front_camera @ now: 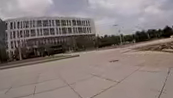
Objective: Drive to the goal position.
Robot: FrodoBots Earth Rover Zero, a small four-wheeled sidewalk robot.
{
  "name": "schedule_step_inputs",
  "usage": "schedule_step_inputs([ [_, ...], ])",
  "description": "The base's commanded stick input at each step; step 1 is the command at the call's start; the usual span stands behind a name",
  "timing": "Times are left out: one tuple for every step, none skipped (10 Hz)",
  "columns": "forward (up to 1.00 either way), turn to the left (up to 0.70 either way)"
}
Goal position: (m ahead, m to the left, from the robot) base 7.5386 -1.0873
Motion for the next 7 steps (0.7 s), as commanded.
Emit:
schedule_step_inputs([
  [0.5, -0.02],
  [0.5, -0.02],
  [0.5, -0.02],
  [0.5, -0.02],
  [0.5, -0.02],
  [0.5, -0.02],
  [0.5, -0.02],
])
